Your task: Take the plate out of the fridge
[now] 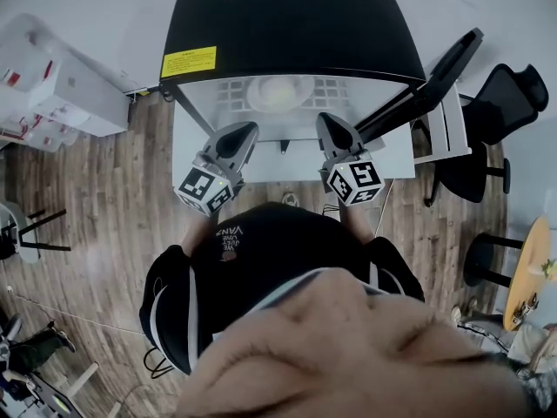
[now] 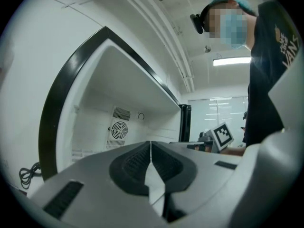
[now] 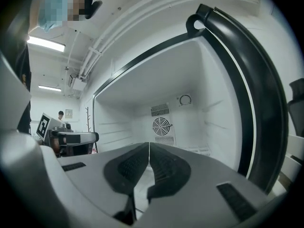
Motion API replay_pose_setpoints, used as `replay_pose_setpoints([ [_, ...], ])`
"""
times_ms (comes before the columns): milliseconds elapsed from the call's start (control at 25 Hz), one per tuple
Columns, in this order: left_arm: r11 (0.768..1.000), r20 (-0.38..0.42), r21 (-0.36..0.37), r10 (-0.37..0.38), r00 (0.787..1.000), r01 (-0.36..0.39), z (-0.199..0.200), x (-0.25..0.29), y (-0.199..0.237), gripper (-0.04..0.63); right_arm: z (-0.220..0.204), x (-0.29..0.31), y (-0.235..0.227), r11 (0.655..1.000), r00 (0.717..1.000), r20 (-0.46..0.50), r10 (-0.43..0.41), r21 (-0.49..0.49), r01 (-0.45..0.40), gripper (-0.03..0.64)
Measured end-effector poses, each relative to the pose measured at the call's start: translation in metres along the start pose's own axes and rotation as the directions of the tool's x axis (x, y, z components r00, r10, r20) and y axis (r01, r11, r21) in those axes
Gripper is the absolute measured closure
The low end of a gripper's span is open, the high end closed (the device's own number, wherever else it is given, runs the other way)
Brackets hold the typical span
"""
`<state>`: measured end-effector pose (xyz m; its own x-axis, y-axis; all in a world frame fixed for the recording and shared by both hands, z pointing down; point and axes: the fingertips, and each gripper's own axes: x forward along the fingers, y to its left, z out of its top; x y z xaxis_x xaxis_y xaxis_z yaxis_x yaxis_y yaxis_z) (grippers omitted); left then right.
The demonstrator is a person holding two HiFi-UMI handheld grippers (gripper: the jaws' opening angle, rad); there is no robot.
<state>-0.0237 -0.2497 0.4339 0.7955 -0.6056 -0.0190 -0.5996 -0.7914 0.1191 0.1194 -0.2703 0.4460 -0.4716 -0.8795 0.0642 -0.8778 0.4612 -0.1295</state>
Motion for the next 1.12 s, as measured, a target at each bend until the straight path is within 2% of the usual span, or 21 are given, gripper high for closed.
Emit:
replay_pose_setpoints([
  [640,0.992,0.032,-0.038,0.118,0.992,-0.117,0.001,0.014,0.016,0.577,-0.001,0.029,-0.013,0.996,0.996,-0.017,0.085,-0.004,-0.085,0.604],
  [920,0.978,0.0,-0.097,0.187,0.982,-0.186,-0.01,0.02,0.03,0.577,-0.003,0.04,-0.015,0.993,0.992,-0.026,0.121,0.004,-0.121,0.604],
  [1120,0.959,-0.02,-0.175,0.223,0.975,-0.223,-0.02,0.023,0.04,0.577,-0.005,0.046,-0.014,0.99,0.989,-0.031,0.142,0.002,-0.142,0.604],
])
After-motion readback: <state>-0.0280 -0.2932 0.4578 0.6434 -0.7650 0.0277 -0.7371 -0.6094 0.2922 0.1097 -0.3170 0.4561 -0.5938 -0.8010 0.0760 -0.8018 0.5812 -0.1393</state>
